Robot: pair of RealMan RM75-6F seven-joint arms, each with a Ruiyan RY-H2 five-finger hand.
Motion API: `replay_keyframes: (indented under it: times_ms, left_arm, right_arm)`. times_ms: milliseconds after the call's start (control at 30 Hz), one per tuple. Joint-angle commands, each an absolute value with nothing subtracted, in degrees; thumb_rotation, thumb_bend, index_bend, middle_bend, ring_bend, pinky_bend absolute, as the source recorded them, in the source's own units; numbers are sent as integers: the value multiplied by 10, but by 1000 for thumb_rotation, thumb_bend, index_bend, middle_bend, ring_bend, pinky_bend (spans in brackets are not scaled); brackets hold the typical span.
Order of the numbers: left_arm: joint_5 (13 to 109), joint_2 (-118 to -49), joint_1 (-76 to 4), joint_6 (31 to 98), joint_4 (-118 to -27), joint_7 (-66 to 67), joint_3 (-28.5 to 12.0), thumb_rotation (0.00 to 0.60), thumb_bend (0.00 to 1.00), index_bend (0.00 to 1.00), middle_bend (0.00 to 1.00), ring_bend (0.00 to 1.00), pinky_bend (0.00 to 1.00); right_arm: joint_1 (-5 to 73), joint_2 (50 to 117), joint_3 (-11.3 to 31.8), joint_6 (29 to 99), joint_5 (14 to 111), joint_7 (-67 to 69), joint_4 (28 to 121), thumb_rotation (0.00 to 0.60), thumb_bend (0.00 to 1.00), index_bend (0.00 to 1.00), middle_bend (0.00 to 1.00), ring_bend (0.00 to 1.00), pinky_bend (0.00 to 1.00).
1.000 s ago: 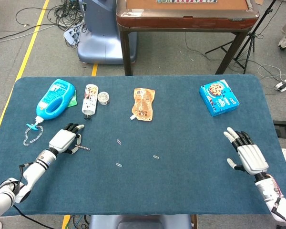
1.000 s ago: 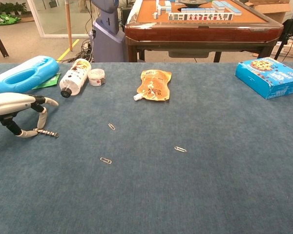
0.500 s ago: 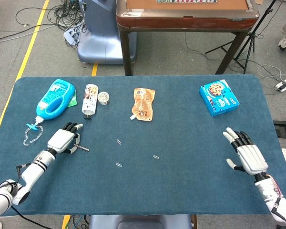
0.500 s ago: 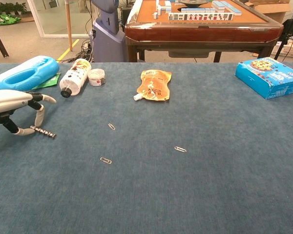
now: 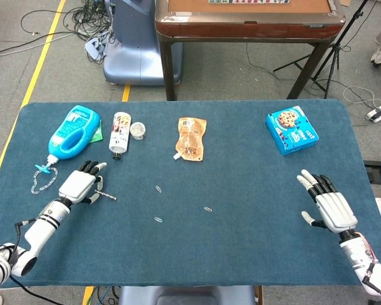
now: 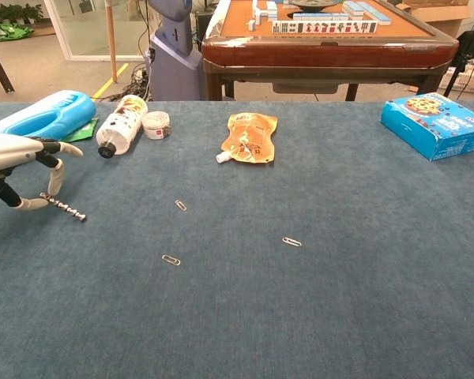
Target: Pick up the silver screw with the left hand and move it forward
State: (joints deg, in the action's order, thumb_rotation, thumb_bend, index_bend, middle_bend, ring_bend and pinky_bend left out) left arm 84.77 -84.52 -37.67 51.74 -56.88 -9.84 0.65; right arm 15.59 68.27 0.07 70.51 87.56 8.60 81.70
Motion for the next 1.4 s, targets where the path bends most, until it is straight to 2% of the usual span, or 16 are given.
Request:
replay_keyframes:
  times_ms: [33, 900, 1400]
  left_arm:
    - [840, -835, -374, 518, -586, -84, 2, 600, 431, 696, 0, 0, 0]
    - [778, -755, -357, 562, -798, 102, -39, 600, 430, 697, 0, 0, 0]
    - [725, -779, -395, 536, -867, 217, -63, 600, 430, 696, 0, 0, 0]
  right_arm:
    - [156, 682, 1, 705, 876, 87, 818, 600, 305, 0, 0, 0, 0]
    - [154, 663, -4, 728, 901, 124, 833, 600, 305, 0, 0, 0, 0]
    - [152, 648, -4, 745, 914, 165, 835, 600, 305, 0, 0, 0, 0]
